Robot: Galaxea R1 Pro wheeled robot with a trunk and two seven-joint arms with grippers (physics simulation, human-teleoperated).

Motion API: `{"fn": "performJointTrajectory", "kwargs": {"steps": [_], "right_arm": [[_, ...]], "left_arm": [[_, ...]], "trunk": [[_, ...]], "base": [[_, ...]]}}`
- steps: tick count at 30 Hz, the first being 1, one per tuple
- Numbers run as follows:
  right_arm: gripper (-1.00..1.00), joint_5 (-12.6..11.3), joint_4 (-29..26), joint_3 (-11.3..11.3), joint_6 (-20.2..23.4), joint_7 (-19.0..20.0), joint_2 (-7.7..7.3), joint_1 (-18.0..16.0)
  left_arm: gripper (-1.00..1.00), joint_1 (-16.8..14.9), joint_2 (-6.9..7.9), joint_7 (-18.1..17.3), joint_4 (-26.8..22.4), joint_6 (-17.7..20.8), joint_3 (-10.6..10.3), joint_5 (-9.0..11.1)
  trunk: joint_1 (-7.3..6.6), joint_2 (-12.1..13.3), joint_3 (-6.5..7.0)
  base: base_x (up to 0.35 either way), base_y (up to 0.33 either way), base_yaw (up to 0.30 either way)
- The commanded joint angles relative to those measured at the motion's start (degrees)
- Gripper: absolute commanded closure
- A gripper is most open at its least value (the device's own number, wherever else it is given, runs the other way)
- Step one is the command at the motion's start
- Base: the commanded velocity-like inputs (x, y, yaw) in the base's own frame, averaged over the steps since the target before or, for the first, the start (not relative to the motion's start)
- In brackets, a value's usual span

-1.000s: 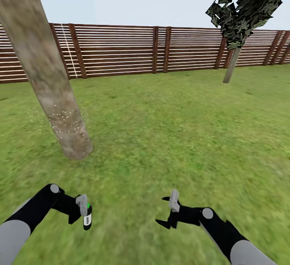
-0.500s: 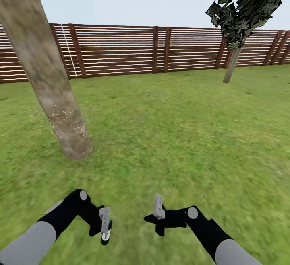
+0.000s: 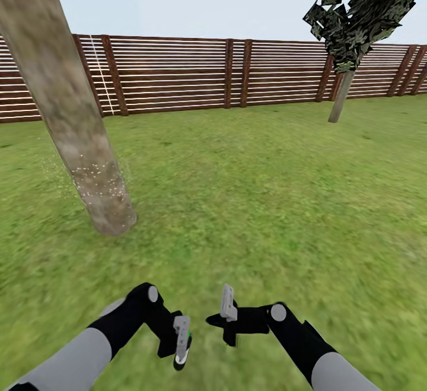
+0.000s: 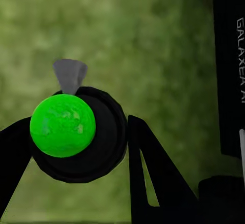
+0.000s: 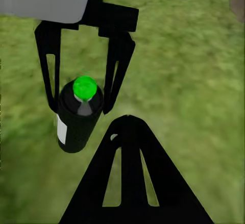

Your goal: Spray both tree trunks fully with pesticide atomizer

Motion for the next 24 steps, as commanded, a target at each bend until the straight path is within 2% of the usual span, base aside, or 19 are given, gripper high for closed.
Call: {"fn": "performJointTrajectory", "kwargs": {"steps": [1,7,14,18,24], "right_arm": [[1.0,0.5,-0.06,-0.06,-0.28,0.02,0.41,-0.02],[1.0,0.55,-0.07,-0.06,-0.28,0.02,0.9,-0.02],[1.0,0.6,0.06,-0.06,-0.28,0.02,0.91,-0.02],[1.0,0.63,0.15,-0.06,-0.28,0.02,0.91,-0.02],[1.0,0.63,0.19,-0.06,-0.28,0.02,0.91,-0.02]], "left_arm": [[1.0,-0.03,-0.09,-0.05,-0.12,0.57,-0.15,-0.4],[1.0,-0.05,-0.49,1.25,-0.17,0.6,0.21,-0.7],[1.0,-0.08,-0.5,1.31,-0.12,-0.08,0.55,0.25],[1.0,-0.09,-0.49,1.24,-0.12,-0.35,0.52,3.76],[1.0,-0.09,-0.5,1.91,-0.12,-0.39,0.56,4.63]], "trunk": [[-0.01,-0.02,-0.05],[-0.01,-0.02,-0.05],[-0.01,-0.02,-0.05],[-0.01,-0.02,-0.05],[-0.01,-0.02,-0.05]], "base": [[0.0,0.0,0.0],[0.0,0.0,0.0],[0.0,0.0,0.0],[0.0,0.0,0.0],[0.0,0.0,0.0]]}}
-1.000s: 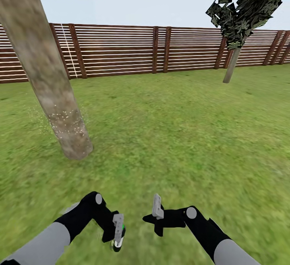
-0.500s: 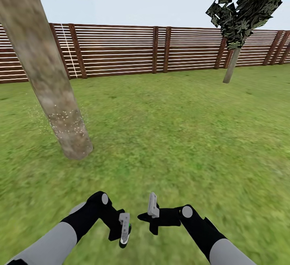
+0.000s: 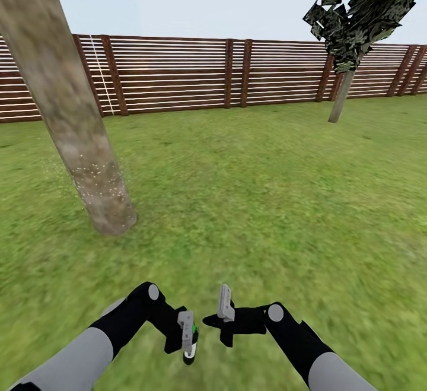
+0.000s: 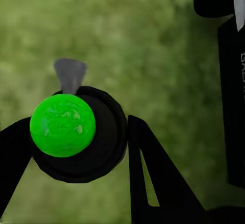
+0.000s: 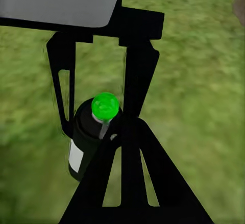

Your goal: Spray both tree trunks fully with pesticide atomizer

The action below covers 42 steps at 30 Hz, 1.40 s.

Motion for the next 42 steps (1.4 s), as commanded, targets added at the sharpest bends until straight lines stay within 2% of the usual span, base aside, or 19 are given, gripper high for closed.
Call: {"fn": "performJointTrajectory", "kwargs": {"steps": [1,4,7,10,14,26,27,30,32,41,42], "right_arm": [[1.0,0.47,-0.05,-0.06,-0.28,0.02,0.01,-0.02],[1.0,0.47,-0.05,-0.06,-0.28,0.02,0.01,-0.02],[1.0,0.47,-0.05,-0.06,-0.28,0.02,0.01,-0.02],[1.0,0.47,-0.05,-0.06,-0.28,0.02,0.01,-0.02],[1.0,0.47,-0.05,-0.06,-0.28,0.02,0.01,-0.02],[1.0,0.47,-0.05,-0.05,-0.28,0.02,0.01,-0.02],[1.0,0.47,-0.05,-0.06,-0.28,0.02,0.01,-0.02],[1.0,0.47,-0.05,-0.06,-0.28,0.02,0.01,-0.02],[1.0,0.47,-0.05,-0.06,-0.28,0.02,0.01,-0.02],[1.0,0.53,-0.05,-0.06,-0.28,0.02,0.01,-0.02],[1.0,0.53,-0.05,-0.06,-0.28,0.02,0.01,-0.02]], "left_arm": [[1.0,-0.03,0.05,-0.05,-0.12,0.43,-0.16,0.01],[1.0,-0.03,0.05,0.04,-0.12,0.43,-0.14,0.11],[1.0,0.01,0.05,0.05,-0.12,0.38,-0.23,2.71],[1.0,0.02,0.05,0.05,-0.12,0.19,-0.3,3.74],[1.0,-0.01,0.05,0.06,-0.12,-2.22,-0.23,3.88],[1.0,-0.03,-0.03,0.07,-0.12,-2.56,-0.14,4.17],[1.0,-0.04,-0.04,0.11,-0.12,-2.56,-0.14,4.33],[1.0,0.0,0.04,0.14,-0.08,-2.69,-0.21,6.72],[1.0,-0.04,0.04,0.15,0.61,-2.73,-0.28,7.19],[1.0,-0.04,0.08,0.32,1.11,-2.74,-0.23,7.14],[1.0,-0.05,0.39,1.81,2.29,-2.74,-0.36,7.02]], "trunk": [[-0.01,-0.02,-0.05],[-0.01,-0.02,-0.05],[-0.01,-0.02,-0.05],[-0.01,-0.02,-0.05],[-0.01,-0.02,-0.05],[-0.01,-0.02,-0.05],[-0.01,-0.02,-0.05],[-0.01,-0.02,-0.05],[-0.01,-0.02,-0.05],[-0.01,-0.02,-0.05],[-0.01,-0.02,-0.05]], "base": [[0.0,0.0,0.0],[0.0,0.0,0.0],[0.0,0.0,0.0],[0.0,0.0,0.0],[0.0,0.0,0.0],[0.0,0.0,0.0],[0.0,0.0,0.0],[0.0,0.0,0.0],[0.0,0.0,0.0],[0.0,0.0,0.0],[0.0,0.0,0.0]]}}
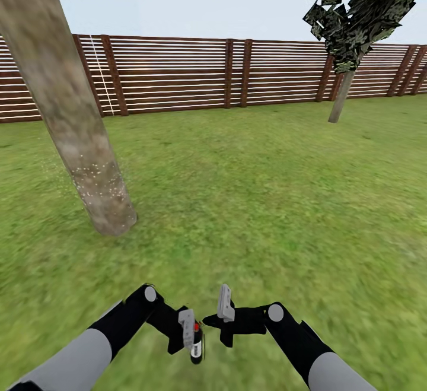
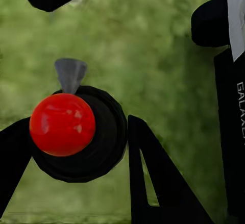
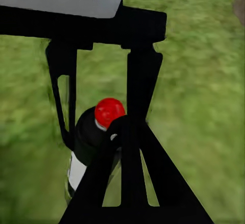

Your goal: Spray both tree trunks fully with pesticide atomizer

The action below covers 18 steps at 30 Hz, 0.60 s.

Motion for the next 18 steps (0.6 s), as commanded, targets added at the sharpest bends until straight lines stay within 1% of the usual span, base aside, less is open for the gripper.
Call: {"fn": "performJointTrajectory", "kwargs": {"steps": [1,2,3,5,7,9,11,12,13,14,15,16,17,18], "right_arm": [[1.0,0.45,-0.05,-0.06,-0.28,0.02,0.02,-0.02],[1.0,0.45,-0.05,-0.06,-0.28,0.02,0.02,-0.02],[1.0,0.47,-0.05,-0.04,-0.28,0.02,0.02,-0.02],[1.0,0.48,-0.05,-0.06,-0.28,0.02,0.02,-0.02],[1.0,0.49,-0.05,-0.02,-0.28,0.02,0.01,-0.02],[1.0,0.82,-0.05,-0.05,-0.28,0.02,0.0,-0.02],[1.0,0.9,-0.04,-0.06,-0.28,0.02,-0.05,-0.02],[-1.0,0.92,0.0,-0.1,-0.28,0.02,-0.06,-0.02],[-1.0,0.88,0.02,-0.13,-0.33,-0.03,-0.06,-0.02],[-1.0,0.86,0.07,-0.22,-0.37,-0.1,-0.08,-0.02],[-1.0,0.85,0.13,-0.39,-0.41,-0.27,-0.18,-0.02],[-1.0,0.85,0.26,-0.55,-0.47,-0.44,-0.38,-0.02],[-1.0,0.77,0.75,-0.81,-0.51,-0.78,-0.56,0.02],[-1.0,0.54,3.25,-3.08,-0.58,-3.16,-1.7,0.05]], "left_arm": [[1.0,-0.06,0.28,1.38,1.16,0.15,-0.24,-0.11],[1.0,-0.32,0.67,2.91,3.37,0.19,-0.36,-0.54],[1.0,-0.5,1.3,3.6,5.23,0.2,-0.42,-1.5],[1.0,-0.62,2.9,4.01,6.5,0.21,-0.41,-3.09],[1.0,-0.65,4.71,4.13,6.87,0.28,-0.42,-3.63],[1.0,-0.56,7.63,4.16,7.02,0.36,-0.51,-3.83],[1.0,-0.38,10.09,4.16,7.07,0.44,-0.53,-3.86],[1.0,-0.24,11.5,4.16,7.08,0.5,-0.49,-3.85],[1.0,-0.11,13.3,4.21,7.08,0.64,-0.38,-3.84],[1.0,-0.04,14.58,4.8,7.2,0.73,-0.3,-3.77],[1.0,0.0,15.58,6.22,7.78,0.76,-0.18,-3.54],[1.0,0.02,16.07,9.77,10.01,0.62,0.63,-2.64],[1.0,0.03,16.13,14.49,13.4,0.41,2.5,-0.57],[1.0,0.05,16.0,21.59,18.9,-0.79,5.94,4.68]], "trunk": [[-0.01,-0.02,-0.05],[-0.01,-0.02,-0.05],[-0.01,-0.02,-0.05],[-0.01,-0.02,-0.05],[-0.01,-0.02,-0.05],[-0.01,-0.02,-0.05],[-0.01,-0.02,-0.05],[-0.01,-0.02,-0.05],[-0.01,-0.02,-0.05],[-0.01,-0.02,-0.05],[-0.01,-0.02,-0.05],[-0.01,-0.02,-0.05],[-0.01,-0.02,-0.05],[-0.01,-0.02,-0.05]], "base": [[0.0,0.0,0.0],[0.0,0.0,0.0],[0.0,0.0,0.0],[0.0,0.0,0.0],[0.0,0.0,0.0],[0.0,0.0,0.0],[0.0,0.0,0.0],[0.0,0.0,0.0],[0.0,0.0,0.0],[0.0,0.0,0.0],[0.0,0.0,0.0],[0.0,0.0,0.0],[0.0,0.0,0.0],[0.0,0.0,0.0]]}}
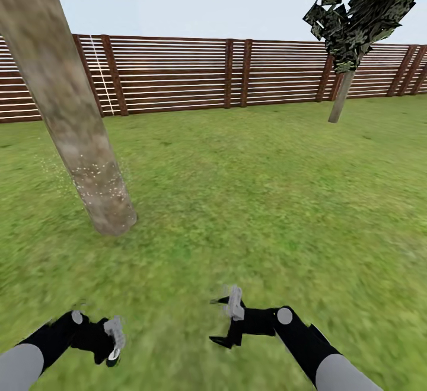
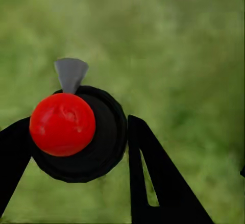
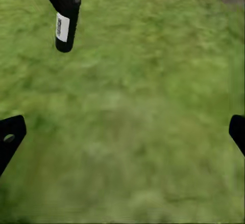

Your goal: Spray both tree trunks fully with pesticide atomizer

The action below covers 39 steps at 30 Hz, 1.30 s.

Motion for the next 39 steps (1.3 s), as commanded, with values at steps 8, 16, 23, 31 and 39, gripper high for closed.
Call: {"fn": "performJointTrajectory", "kwargs": {"steps": [8,16,23,31,39], "right_arm": [[-1.0,0.13,21.91,-30.25,-9.19,-31.36,-5.28,0.75],[-1.0,0.22,28.34,-32.43,-25.2,-58.31,-3.9,9.47],[-1.0,0.35,32.08,-32.44,-25.31,-58.5,-2.74,9.62],[-1.0,0.37,32.25,-32.44,-25.27,-58.51,-2.61,12.94],[-1.0,0.37,32.23,-32.44,-25.25,-58.51,-2.61,13.18]], "left_arm": [[1.0,6.86,-2.24,37.42,13.62,-21.23,6.3,43.21],[1.0,14.23,-3.73,47.39,14.19,-32.78,6.42,60.58],[1.0,16.72,-4.51,47.56,13.95,-32.94,6.36,61.22],[1.0,16.76,-4.52,47.56,13.89,-32.95,6.38,61.23],[1.0,16.76,-4.48,47.56,13.92,-32.95,6.43,61.23]], "trunk": [[-0.02,-0.02,-0.04],[-0.02,-0.02,-0.04],[-0.02,-0.02,-0.04],[-0.02,-0.02,-0.04],[-0.02,-0.02,-0.04]], "base": [[0.0,0.0,0.0],[0.0,0.0,0.0],[0.0,0.0,0.0],[0.0,0.0,0.0],[0.0,0.0,0.0]]}}
